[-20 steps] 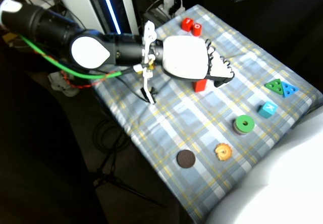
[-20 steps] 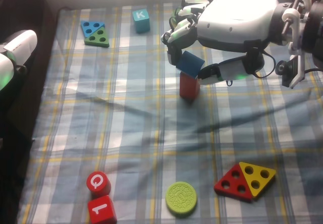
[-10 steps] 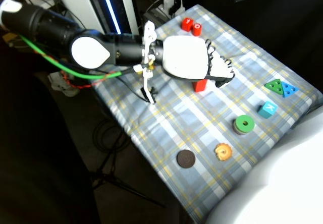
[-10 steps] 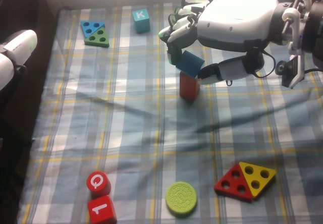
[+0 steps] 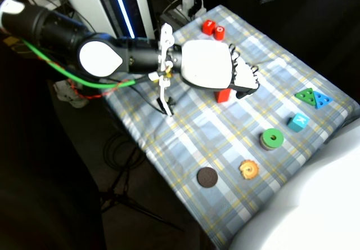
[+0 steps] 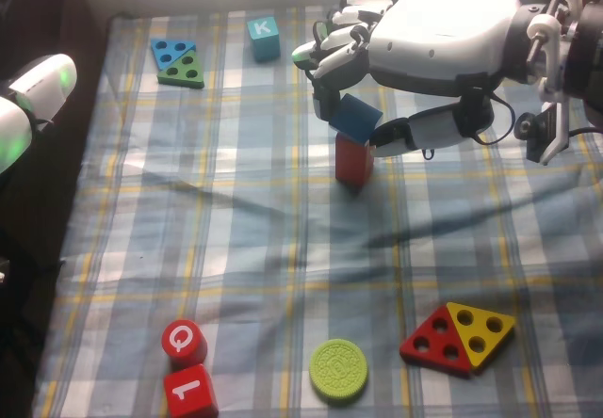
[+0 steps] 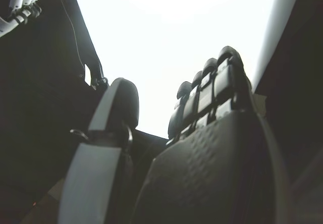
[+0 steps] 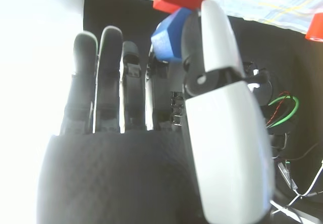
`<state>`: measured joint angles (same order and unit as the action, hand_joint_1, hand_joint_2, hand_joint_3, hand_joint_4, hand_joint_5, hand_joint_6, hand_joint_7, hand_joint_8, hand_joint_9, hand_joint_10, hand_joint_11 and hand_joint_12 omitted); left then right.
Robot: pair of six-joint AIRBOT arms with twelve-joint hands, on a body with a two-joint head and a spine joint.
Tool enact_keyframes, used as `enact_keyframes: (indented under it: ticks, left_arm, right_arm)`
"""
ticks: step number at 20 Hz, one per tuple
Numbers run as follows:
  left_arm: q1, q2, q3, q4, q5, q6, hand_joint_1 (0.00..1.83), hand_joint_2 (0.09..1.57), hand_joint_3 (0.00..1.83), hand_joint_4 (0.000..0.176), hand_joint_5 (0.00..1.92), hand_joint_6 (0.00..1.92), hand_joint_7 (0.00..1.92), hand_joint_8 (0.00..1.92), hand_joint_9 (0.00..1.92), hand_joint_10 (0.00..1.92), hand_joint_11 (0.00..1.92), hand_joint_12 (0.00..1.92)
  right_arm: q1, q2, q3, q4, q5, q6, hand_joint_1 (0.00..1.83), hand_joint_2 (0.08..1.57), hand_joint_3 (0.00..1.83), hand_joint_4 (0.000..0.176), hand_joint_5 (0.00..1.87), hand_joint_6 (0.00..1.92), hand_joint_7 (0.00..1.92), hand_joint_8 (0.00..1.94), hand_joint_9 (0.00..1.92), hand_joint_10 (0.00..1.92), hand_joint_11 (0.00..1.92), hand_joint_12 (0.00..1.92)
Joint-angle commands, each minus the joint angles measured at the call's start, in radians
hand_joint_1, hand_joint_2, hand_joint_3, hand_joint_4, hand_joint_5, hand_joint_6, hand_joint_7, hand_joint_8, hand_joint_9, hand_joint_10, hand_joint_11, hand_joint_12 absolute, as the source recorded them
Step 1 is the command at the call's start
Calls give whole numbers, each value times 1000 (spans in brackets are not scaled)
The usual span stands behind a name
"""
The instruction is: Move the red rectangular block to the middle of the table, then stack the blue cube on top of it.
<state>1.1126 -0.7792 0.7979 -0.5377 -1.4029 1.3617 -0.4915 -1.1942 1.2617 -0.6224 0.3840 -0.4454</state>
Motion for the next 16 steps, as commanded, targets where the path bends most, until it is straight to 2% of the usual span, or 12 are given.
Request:
enact_keyframes:
  ticks: [1, 3, 6, 8, 9, 10, 11, 12, 13, 16]
  left_arm:
    - [-6, -2, 9, 23, -121, -10, 972, 1446, 7, 8, 87, 4, 0, 0, 0, 0, 0, 0]
    - [-6, -2, 9, 23, -121, -11, 922, 1454, 8, 25, 81, 0, 0, 0, 0, 0, 0, 0]
    - [-6, -2, 9, 23, -121, -11, 952, 1448, 3, 16, 87, 2, 0, 0, 0, 0, 0, 0]
    - [-6, -2, 9, 23, -121, -11, 939, 1448, 3, 32, 85, 1, 0, 0, 0, 0, 0, 0]
    - [-6, -2, 8, 23, -122, -11, 940, 1447, 2, 30, 86, 2, 0, 0, 0, 0, 0, 0]
    - [-6, -2, 8, 23, -122, -11, 963, 1447, 1, 16, 81, 0, 0, 0, 0, 0, 0, 0]
    - [-6, -2, 8, 23, -121, -11, 969, 1447, 1, 12, 81, 0, 0, 0, 0, 0, 0, 0]
    - [-6, -2, 9, 23, -121, -11, 970, 1448, 2, 12, 81, 0, 0, 0, 0, 0, 0, 0]
    - [-6, -2, 9, 23, -121, -11, 968, 1447, 1, 20, 77, 0, 0, 0, 0, 0, 0, 0]
    - [-6, -2, 8, 23, -121, -11, 955, 1448, 2, 12, 77, 0, 0, 0, 0, 0, 0, 0]
  right_arm:
    - [7, -2, 2, 26, 100, 2, 1104, 1372, 0, 0, 695, 1501, 347, 1793, 109, 1573, 0, 1908]
    - [7, -2, 2, 26, 100, 2, 1102, 1372, 1, 0, 692, 1511, 350, 1792, 112, 1593, 1, 1920]
    - [7, -1, 3, 27, 100, 2, 1101, 1374, 0, 0, 688, 1518, 355, 1795, 121, 1606, 35, 1921]
    - [7, -1, 3, 28, 100, 2, 1111, 1364, 0, 0, 700, 1496, 377, 1777, 149, 1597, 41, 1921]
    - [7, -1, 3, 30, 100, 2, 1111, 1363, 0, 0, 702, 1491, 374, 1781, 134, 1590, 8, 1921]
    - [7, -1, 3, 30, 100, 2, 1110, 1364, 0, 0, 699, 1497, 370, 1780, 132, 1567, 1, 1919]
    - [7, -1, 3, 31, 101, 2, 1112, 1362, 0, 0, 704, 1493, 373, 1768, 137, 1542, 0, 1908]
    - [7, -1, 2, 31, 104, 2, 1111, 1364, 0, 0, 702, 1491, 366, 1776, 143, 1550, 18, 1918]
    - [7, -1, 1, 31, 108, 2, 1109, 1367, 1, 0, 695, 1503, 362, 1781, 145, 1555, 37, 1920]
    - [7, -1, 1, 31, 109, 2, 1115, 1361, 0, 0, 702, 1513, 376, 1743, 117, 1528, 0, 1877]
